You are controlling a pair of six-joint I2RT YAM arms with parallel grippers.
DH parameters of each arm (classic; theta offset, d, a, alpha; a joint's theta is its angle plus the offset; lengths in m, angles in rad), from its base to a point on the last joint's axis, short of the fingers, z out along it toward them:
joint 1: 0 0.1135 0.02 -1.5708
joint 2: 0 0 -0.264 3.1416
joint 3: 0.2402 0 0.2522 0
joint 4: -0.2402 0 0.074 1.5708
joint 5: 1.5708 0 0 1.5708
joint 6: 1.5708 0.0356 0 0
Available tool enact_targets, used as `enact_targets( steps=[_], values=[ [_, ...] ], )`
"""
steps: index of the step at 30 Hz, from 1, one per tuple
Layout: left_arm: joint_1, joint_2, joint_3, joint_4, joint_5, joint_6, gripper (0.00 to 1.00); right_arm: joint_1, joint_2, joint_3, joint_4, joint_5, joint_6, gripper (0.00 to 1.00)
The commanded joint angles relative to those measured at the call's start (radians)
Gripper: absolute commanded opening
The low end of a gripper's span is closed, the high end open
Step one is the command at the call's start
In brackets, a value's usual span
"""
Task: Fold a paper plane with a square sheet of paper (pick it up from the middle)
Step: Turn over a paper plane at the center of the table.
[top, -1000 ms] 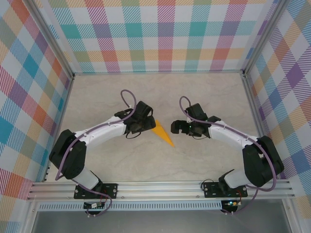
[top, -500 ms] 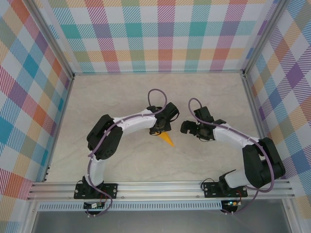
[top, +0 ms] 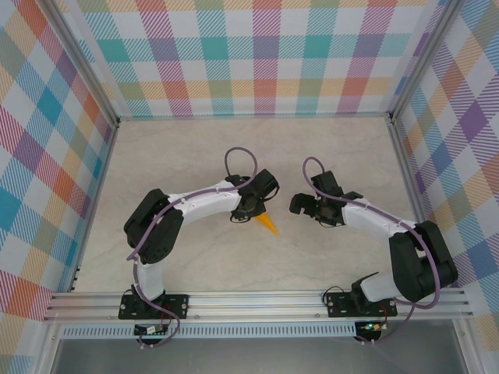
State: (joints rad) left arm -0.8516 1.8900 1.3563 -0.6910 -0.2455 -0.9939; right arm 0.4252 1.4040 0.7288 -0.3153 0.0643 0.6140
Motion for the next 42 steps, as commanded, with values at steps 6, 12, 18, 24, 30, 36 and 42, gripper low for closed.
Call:
enact_targets(
  steps=[6,12,18,24,30,36,42],
  values=[
    [-0.012,-0.016,-0.05,0.073,0.013,-0.042,0.2,-0.008,0.019,0.01,-0.009,0.006,0.008,1.0],
    [-0.012,-0.013,-0.046,0.082,0.012,-0.031,0.11,-0.008,0.022,0.012,-0.014,0.008,0.01,1.0],
    [-0.012,-0.114,-0.046,0.068,-0.032,0.037,0.0,-0.009,-0.012,0.012,-0.017,-0.004,0.012,1.0],
    [-0.006,-0.263,-0.107,0.173,0.045,0.188,0.0,-0.022,-0.132,0.018,-0.056,-0.011,0.028,1.0],
    [0.024,-0.363,-0.223,0.383,0.226,0.303,0.0,-0.027,-0.24,0.032,-0.107,-0.037,0.006,1.0],
    [0.048,-0.377,-0.342,0.648,0.388,0.336,0.0,-0.028,-0.309,0.024,-0.114,-0.125,0.005,1.0],
    [0.067,-0.328,-0.42,0.835,0.499,0.296,0.0,-0.028,-0.324,0.013,-0.082,-0.235,-0.008,1.0]
  ],
)
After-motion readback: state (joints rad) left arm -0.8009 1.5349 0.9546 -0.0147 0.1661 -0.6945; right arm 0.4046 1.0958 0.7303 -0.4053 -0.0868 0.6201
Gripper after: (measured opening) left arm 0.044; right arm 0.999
